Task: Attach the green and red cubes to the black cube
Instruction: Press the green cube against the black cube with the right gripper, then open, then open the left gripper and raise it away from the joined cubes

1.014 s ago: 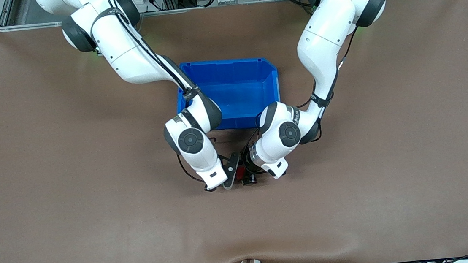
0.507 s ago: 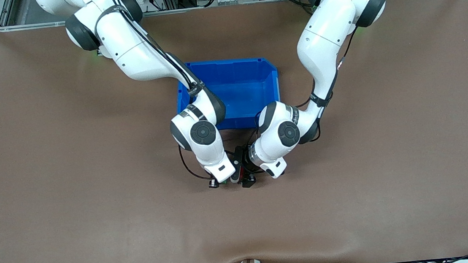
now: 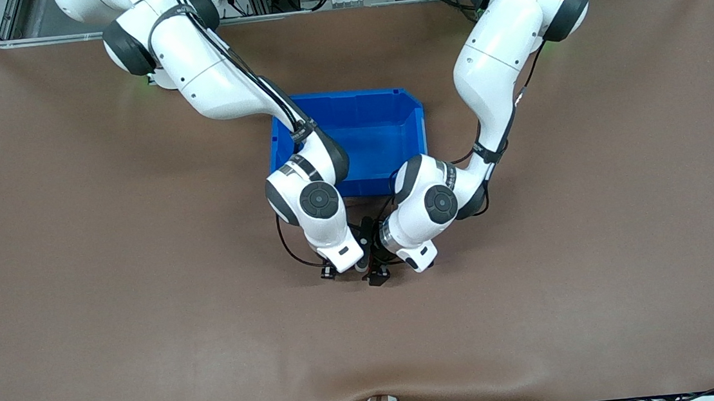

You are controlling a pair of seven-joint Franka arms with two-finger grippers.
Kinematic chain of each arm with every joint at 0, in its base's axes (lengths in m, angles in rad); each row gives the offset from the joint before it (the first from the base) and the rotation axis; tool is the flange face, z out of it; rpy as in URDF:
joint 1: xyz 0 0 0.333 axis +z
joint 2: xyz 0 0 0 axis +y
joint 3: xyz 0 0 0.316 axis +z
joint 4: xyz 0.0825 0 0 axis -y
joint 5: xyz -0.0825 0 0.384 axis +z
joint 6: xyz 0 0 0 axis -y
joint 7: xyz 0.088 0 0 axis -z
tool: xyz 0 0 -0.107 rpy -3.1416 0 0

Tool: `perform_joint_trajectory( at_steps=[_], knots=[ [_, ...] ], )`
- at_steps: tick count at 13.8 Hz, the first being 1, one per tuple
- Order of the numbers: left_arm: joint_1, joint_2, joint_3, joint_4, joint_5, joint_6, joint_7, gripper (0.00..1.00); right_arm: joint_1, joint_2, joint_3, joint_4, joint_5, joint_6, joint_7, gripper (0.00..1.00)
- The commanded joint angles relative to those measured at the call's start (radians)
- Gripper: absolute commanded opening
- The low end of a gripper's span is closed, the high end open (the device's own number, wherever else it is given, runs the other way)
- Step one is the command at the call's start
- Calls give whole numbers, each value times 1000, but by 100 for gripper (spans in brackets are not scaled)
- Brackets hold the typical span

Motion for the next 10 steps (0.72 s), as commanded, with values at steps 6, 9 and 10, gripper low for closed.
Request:
perform_joint_trajectory(
  at_steps=[6,9,10],
  knots=[
    [30,6,-27,11,-20,6,43,100,-150,-183,-1,-55,117,-162,19,100],
    [28,5,-27,11,-20,6,43,100,-271,-259,-4,-56,130,-239,28,100],
    [28,5,-27,12,-20,6,43,100,-307,-286,-4,-56,130,-265,36,100]
  ],
)
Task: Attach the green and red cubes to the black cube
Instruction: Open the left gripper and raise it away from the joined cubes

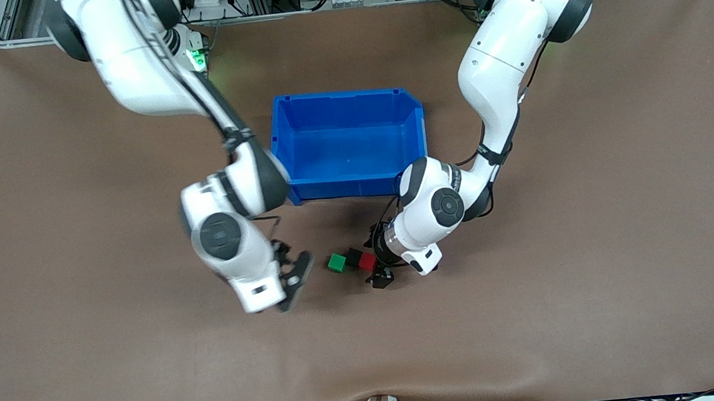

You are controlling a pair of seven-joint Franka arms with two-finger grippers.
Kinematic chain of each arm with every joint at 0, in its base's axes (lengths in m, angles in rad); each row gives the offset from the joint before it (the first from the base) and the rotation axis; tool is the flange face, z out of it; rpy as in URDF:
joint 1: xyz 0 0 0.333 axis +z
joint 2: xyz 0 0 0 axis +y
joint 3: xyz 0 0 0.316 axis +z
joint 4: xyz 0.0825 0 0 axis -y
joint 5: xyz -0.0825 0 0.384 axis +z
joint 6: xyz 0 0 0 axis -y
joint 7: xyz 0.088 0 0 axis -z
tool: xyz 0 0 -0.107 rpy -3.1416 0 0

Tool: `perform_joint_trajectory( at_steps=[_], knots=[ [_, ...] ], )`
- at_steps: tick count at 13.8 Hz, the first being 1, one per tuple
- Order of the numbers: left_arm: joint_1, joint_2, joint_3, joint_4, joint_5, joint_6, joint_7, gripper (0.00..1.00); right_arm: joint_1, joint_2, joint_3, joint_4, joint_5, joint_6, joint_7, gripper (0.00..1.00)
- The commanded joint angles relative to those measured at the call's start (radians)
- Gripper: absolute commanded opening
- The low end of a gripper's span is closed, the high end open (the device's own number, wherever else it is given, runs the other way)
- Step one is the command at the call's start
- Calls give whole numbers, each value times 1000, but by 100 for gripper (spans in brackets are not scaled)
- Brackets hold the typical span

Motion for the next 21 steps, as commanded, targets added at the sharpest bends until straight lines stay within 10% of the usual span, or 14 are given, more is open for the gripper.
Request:
perform_joint_trajectory(
  at_steps=[1,10,14,21],
  knots=[
    [13,0,-13,10,-20,4,31,100,-110,-109,21,-56,17,-59,28,100],
    [144,-147,4,7,18,-279,178,100,-224,-590,-71,-323,16,-175,232,100],
    [215,-242,1,5,275,-448,299,100,-291,-848,-71,-516,13,-278,440,100],
    [309,-371,4,-2,524,-695,808,100,-366,-892,-17,-468,2,-501,688,100]
  ],
)
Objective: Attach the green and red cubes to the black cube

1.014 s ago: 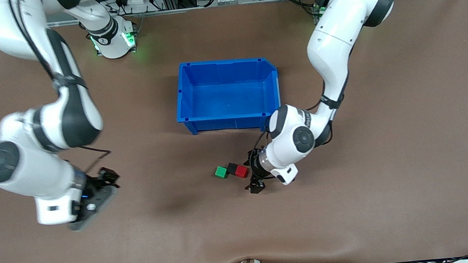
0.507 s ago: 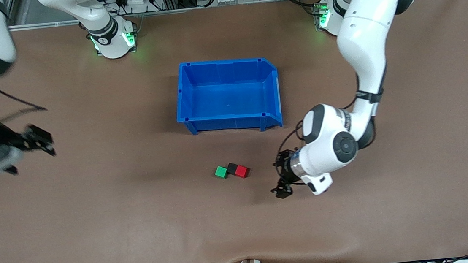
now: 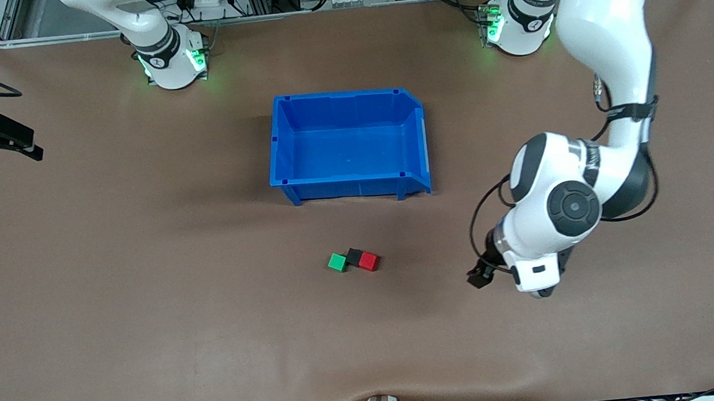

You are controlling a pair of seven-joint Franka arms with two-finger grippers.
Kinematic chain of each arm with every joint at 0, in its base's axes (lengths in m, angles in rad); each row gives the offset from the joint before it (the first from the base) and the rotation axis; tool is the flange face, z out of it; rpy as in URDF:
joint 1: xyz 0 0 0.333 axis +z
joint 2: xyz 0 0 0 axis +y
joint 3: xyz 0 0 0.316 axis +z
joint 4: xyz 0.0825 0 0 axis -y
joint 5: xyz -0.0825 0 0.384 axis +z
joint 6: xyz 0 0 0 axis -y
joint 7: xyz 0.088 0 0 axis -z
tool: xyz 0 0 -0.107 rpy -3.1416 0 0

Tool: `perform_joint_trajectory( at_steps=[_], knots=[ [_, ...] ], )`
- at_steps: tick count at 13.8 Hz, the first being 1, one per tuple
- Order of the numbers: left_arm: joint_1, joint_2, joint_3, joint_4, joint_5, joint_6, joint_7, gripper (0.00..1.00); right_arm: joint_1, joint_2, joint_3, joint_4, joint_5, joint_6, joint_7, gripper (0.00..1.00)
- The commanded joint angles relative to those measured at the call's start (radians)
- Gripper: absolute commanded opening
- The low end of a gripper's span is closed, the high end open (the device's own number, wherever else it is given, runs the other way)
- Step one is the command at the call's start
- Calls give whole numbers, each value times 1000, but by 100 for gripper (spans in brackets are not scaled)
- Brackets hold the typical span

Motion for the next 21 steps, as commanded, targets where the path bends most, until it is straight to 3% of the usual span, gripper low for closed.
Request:
perform_joint_trajectory(
  at_steps=[1,9,13,17,21],
  knots=[
    [67,-69,-3,-32,73,-68,258,100,-25,-6,28,19,-4,-39,47,100],
    [242,-189,-13,-34,60,-70,804,100,-37,-2,19,24,10,-54,50,100],
    [273,-246,-20,-37,63,-158,917,100,-66,-2,19,32,13,-53,50,100],
    [267,-388,-23,-57,34,-310,1046,100,-66,-2,19,35,12,-59,50,100],
    [273,-572,-22,-161,-2,-427,1064,100,-71,-2,15,47,6,-62,44,100]
  ],
)
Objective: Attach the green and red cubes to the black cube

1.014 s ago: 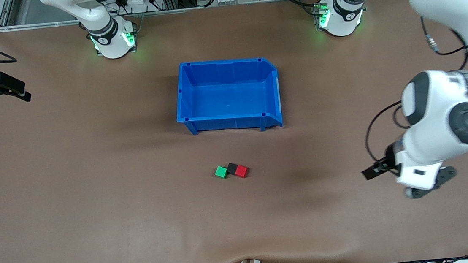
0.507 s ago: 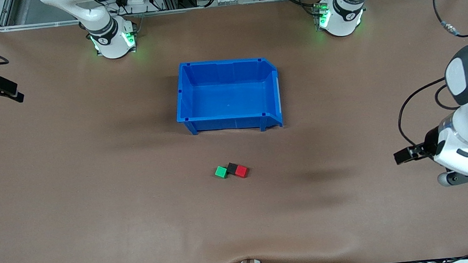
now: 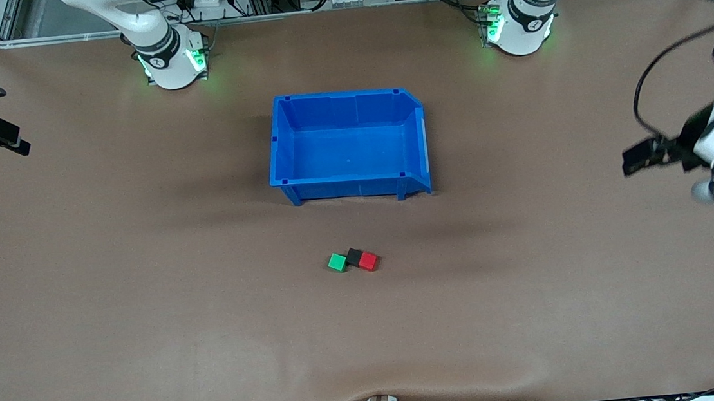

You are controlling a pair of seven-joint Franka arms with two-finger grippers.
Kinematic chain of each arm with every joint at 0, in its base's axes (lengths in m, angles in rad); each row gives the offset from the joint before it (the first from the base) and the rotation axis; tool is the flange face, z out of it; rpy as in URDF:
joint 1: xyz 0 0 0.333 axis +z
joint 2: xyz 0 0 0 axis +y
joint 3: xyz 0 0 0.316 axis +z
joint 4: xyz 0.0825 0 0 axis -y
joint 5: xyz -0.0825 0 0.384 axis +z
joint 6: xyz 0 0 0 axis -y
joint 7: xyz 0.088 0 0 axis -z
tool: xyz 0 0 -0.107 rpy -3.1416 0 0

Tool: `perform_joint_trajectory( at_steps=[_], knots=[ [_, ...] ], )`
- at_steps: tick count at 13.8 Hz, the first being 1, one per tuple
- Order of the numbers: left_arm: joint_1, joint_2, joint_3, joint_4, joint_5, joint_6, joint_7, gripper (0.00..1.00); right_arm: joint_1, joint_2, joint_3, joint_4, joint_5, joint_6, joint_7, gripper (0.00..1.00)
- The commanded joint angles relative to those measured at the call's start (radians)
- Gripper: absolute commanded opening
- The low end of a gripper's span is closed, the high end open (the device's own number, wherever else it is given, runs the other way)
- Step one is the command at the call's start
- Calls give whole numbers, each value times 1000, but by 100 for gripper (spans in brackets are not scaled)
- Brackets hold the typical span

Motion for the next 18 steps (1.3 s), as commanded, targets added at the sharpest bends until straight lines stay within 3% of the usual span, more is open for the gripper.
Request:
perform_joint_trajectory(
  at_steps=[1,3,6,9,12,18],
  knots=[
    [16,-175,-2,-157,-18,-18,29,100,-36,-2,5,27,10,-18,4,100],
    [16,-283,0,-250,-18,-19,37,100,-47,-2,4,33,7,-18,0,100],
    [16,-369,24,-321,-42,-21,40,100,-49,-2,4,33,-3,-14,1,100],
    [6,-383,83,-324,-91,-15,48,100,-41,0,5,39,11,-15,7,100],
    [1,-372,83,-311,-32,17,51,100,-35,0,13,39,11,-12,12,100],
    [12,-345,80,-311,-33,41,29,100,-26,0,15,65,10,-18,13,100]
  ],
)
